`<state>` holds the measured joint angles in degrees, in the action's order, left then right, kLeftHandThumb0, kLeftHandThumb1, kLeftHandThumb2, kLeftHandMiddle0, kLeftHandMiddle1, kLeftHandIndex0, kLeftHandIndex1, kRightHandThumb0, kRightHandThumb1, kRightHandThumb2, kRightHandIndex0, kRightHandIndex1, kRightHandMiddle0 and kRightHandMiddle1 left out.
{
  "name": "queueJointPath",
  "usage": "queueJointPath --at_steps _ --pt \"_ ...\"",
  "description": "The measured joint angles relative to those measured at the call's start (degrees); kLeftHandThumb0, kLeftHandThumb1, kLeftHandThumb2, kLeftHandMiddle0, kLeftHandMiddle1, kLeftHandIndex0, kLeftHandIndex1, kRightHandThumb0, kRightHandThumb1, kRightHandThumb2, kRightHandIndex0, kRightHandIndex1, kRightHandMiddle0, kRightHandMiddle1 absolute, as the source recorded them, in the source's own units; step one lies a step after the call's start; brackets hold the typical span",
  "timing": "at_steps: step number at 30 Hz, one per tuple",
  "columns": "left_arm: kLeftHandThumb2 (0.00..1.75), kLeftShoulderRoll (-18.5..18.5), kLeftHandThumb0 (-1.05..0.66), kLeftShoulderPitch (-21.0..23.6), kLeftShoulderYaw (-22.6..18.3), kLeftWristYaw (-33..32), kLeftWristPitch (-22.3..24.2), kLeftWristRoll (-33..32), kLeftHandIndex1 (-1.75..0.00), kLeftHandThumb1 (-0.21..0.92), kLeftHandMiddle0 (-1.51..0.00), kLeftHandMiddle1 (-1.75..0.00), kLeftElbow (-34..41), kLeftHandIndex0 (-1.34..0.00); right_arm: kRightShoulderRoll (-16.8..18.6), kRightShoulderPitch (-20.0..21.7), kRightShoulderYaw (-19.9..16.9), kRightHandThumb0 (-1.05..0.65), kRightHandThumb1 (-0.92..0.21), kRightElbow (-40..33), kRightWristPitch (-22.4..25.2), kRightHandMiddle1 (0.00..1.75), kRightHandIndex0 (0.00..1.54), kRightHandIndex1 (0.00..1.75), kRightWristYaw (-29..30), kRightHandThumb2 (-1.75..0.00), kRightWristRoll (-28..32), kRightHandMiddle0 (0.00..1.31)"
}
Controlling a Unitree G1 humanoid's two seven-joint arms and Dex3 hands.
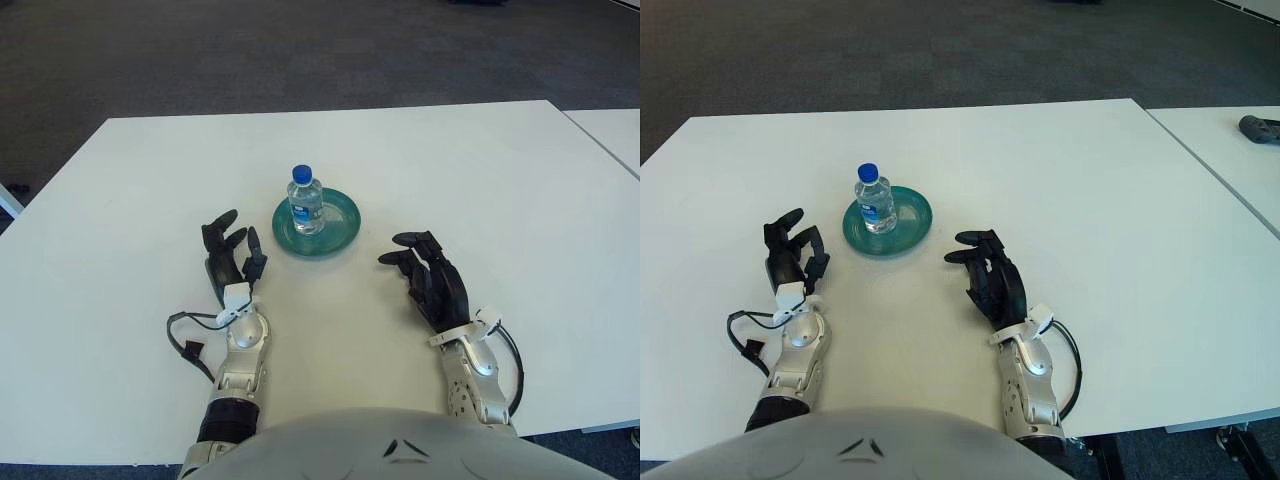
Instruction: Put the bottle into the plate.
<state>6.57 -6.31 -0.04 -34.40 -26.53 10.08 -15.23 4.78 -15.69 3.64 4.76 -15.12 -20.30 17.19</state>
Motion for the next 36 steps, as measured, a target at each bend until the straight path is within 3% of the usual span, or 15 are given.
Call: queueJointPath --at_steps 10,21,30,36 --pt "0.57 0.07 -0.64 -0.11 -0.60 0.09 -3.93 -0.63 -1.17 0.92 -0.30 -1.13 -0.79 -0.30 0.00 0.28 -0.20 -0.79 -0.92 0.22 0.01 1.29 0.21 1.40 0.00 -0.49 0.02 0.20" --pt "0.64 0.13 -0.69 -0.14 -0.72 1.70 -4.08 -2.67 -1.12 0.92 -0.37 -0.88 -1.07 -0.24 0.02 0.73 -0.44 -0.79 -0.92 0.60 0.08 1.29 0.21 1.40 0.00 -0.49 0.02 0.20" --pt "0.59 0.17 -0.64 -0.68 -0.23 4.26 0.65 -5.02 -1.18 0.92 -0.47 -0.85 0.08 -0.34 0.03 1.13 -0.67 -0.79 -0.92 0.77 0.64 1.29 0.21 1.40 -0.01 -0.49 0.07 0.20" --pt "0.60 0.15 -0.62 -1.96 0.50 8.66 7.49 -8.64 -1.18 0.92 -0.46 -0.81 4.25 -0.34 0.03 1.35 -0.80 -0.79 -0.92 0.89 0.92 1.29 0.21 1.40 -0.02 -0.49 0.07 0.20"
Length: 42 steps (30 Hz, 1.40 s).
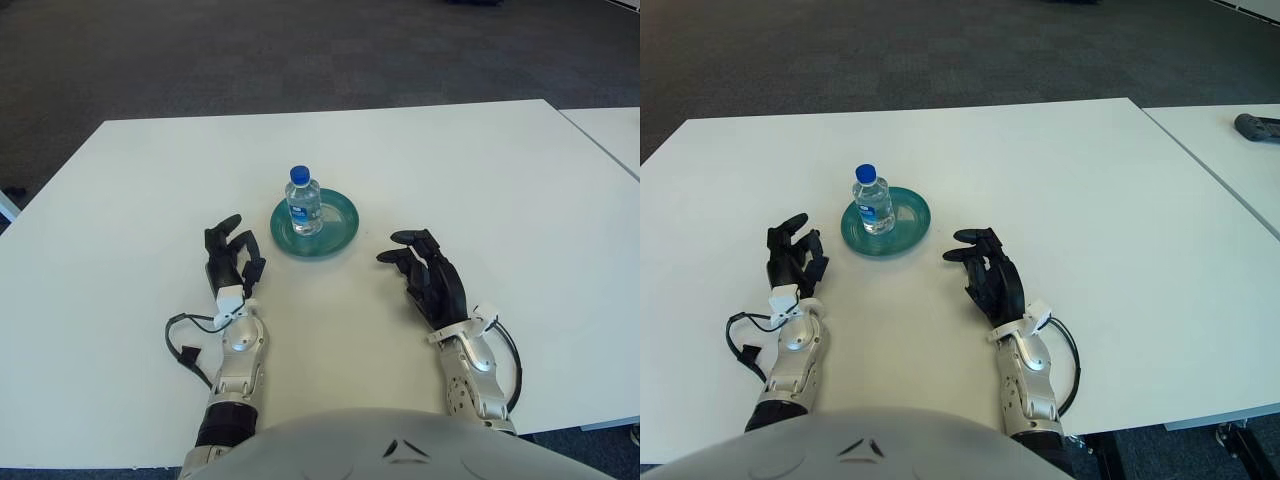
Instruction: Put the bottle into the plate.
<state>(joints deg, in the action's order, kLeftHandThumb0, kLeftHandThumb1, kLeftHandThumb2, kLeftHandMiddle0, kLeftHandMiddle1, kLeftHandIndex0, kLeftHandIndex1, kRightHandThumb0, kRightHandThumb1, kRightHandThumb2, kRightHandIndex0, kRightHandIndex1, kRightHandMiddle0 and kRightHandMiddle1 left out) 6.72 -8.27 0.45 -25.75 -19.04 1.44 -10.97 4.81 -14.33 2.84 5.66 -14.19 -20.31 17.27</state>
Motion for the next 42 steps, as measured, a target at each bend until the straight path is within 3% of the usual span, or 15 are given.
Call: queueJointPath --at_steps 5,12,21,42 --pt "0.63 -0.02 -0.64 -1.11 0.56 3.92 7.02 -3.74 -1.14 0.92 -0.44 -0.72 4.56 -0.29 0.02 0.06 -0.03 -0.79 -0.92 0.04 0.08 1.29 0.21 1.40 0.00 -0.49 0.00 0.20" --pt "0.73 0.00 -0.67 -2.63 0.67 5.65 12.09 -6.00 -1.05 0.92 -0.42 -0.52 8.32 -0.15 0.03 0.07 -0.04 -0.79 -0.92 0.05 0.08 1.29 0.21 1.40 0.00 -0.49 0.00 0.20" --pt "0.80 0.04 -0.65 -4.04 0.95 4.43 12.57 -2.23 -1.01 0.92 -0.41 -0.46 9.76 -0.07 0.03 0.08 -0.06 -0.79 -0.92 0.06 0.09 1.29 0.21 1.40 0.00 -0.49 0.00 0.20" --pt "0.84 0.08 -0.65 -5.26 1.43 3.27 14.25 -1.01 -1.03 0.92 -0.43 -0.46 11.63 -0.10 0.10 0.16 -0.07 -0.79 -0.92 0.12 0.14 1.29 0.21 1.40 0.02 -0.49 -0.01 0.20"
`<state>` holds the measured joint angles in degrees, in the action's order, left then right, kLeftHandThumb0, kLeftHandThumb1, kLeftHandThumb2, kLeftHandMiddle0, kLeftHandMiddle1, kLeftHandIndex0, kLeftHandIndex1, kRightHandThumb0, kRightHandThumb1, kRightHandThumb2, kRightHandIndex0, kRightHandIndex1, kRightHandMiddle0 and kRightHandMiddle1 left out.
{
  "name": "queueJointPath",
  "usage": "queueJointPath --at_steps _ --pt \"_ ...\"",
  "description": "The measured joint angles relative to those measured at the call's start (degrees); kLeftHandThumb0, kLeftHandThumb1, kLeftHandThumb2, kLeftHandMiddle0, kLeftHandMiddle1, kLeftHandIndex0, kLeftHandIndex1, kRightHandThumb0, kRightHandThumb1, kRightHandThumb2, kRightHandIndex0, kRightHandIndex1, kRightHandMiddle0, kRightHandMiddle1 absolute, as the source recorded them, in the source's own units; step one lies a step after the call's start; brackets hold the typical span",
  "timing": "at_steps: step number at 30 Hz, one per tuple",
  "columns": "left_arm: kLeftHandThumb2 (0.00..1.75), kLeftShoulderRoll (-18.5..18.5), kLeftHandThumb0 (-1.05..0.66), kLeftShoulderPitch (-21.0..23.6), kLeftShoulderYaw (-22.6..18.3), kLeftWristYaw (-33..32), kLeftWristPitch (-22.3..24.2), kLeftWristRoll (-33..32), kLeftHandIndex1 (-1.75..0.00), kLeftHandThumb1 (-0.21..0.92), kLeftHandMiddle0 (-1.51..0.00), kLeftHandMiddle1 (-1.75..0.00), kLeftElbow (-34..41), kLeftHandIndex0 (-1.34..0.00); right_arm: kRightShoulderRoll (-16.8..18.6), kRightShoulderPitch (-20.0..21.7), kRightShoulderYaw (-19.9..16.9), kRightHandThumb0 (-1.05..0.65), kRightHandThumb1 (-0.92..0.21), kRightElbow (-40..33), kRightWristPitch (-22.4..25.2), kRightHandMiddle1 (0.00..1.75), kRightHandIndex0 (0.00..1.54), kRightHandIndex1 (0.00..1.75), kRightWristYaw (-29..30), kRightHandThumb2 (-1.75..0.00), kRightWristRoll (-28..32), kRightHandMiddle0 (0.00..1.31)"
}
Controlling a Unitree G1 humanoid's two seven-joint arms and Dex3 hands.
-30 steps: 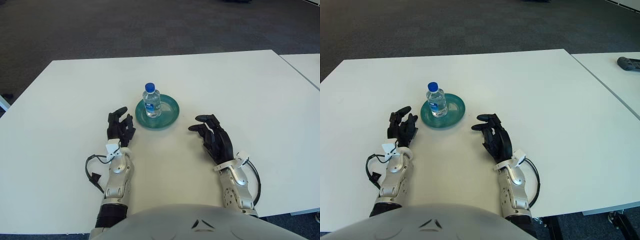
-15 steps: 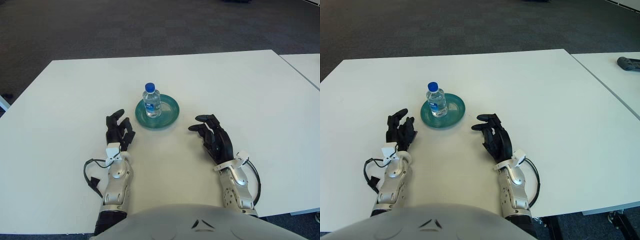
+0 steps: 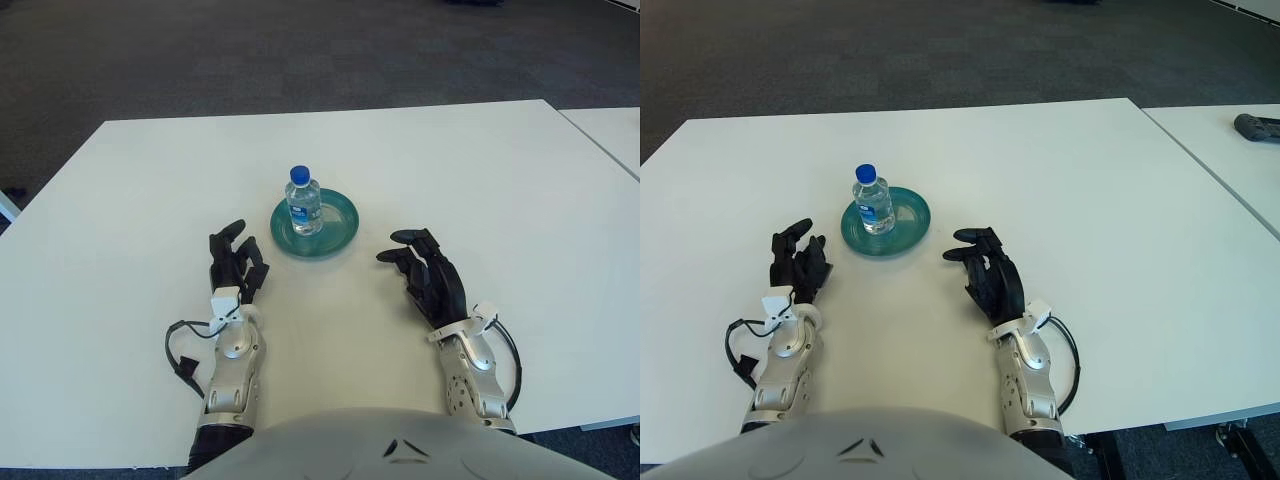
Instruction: Put the bottle into the plate.
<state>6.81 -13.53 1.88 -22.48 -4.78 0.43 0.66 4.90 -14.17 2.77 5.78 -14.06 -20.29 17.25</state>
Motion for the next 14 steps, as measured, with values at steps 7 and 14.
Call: queueJointPath --at_steps 7,14 --pt "0.84 -0.01 -0.67 -0.50 0.02 0.29 0.55 -0.35 -1.03 0.92 -0.43 -0.44 0.49 -0.10 0.04 -0.01 0.04 -0.79 -0.92 0.00 0.00 1.29 0.21 1.40 0.04 -0.49 -0.06 0.20" --pt "0.82 -0.02 -0.69 -1.21 -0.01 0.92 0.80 -1.04 -1.05 0.92 -0.46 -0.46 1.29 -0.13 0.21 -0.05 0.30 -0.79 -0.92 -0.02 0.00 1.29 0.21 1.40 0.07 -0.49 -0.23 0.20"
